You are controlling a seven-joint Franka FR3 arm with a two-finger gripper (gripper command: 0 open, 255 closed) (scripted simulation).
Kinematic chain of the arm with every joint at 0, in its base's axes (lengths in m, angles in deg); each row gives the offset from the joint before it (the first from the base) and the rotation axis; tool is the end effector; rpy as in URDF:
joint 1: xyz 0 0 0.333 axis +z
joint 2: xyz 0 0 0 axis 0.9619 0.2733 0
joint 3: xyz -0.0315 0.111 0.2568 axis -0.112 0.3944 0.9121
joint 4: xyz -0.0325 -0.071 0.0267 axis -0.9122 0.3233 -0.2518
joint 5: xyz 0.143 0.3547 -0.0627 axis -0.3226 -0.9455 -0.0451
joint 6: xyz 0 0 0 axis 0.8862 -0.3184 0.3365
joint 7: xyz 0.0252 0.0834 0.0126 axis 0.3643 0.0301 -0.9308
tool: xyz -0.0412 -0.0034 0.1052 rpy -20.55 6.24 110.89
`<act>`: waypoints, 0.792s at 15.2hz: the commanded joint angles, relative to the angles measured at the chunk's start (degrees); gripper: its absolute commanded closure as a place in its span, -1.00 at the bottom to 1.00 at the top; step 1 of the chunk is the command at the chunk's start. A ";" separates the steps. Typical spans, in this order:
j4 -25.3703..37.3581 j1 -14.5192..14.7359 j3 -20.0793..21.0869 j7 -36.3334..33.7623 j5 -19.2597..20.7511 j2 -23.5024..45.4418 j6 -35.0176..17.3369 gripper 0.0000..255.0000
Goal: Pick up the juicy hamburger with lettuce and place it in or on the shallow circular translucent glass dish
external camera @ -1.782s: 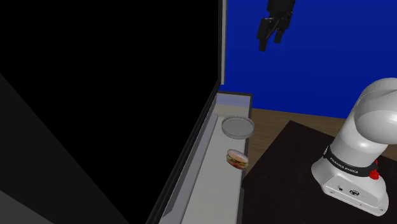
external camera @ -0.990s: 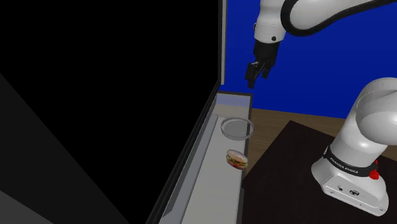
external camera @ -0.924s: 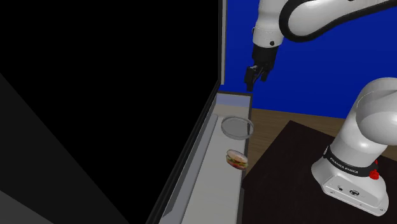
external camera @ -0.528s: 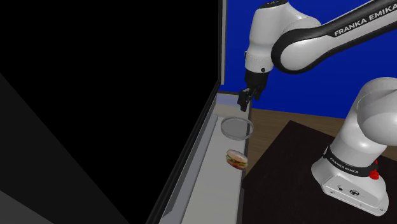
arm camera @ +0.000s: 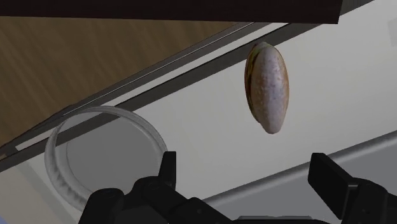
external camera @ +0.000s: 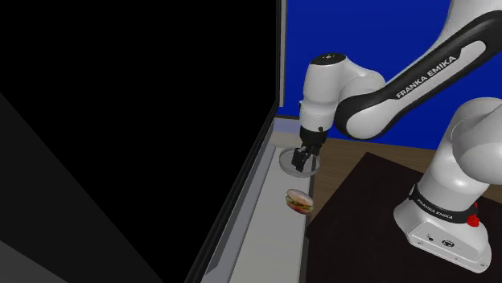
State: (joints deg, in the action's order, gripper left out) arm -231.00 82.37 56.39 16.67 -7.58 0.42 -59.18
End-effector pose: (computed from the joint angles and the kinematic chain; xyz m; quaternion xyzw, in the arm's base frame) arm 0.3336 0.1491 0.2765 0.9984 -0.0013 0.0433 0.0360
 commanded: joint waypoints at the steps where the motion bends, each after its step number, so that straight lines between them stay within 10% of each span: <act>1: -0.47 -0.42 2.01 -2.19 0.92 5.01 -5.38 -1.00; 7: 1.11 -6.04 9.36 -17.21 15.68 21.49 -18.56 -1.00; 12: 2.53 -7.33 7.38 -26.98 29.07 27.55 -21.78 -1.00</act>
State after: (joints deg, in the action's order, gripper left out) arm -228.78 75.20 64.32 -7.75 18.01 26.59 -80.20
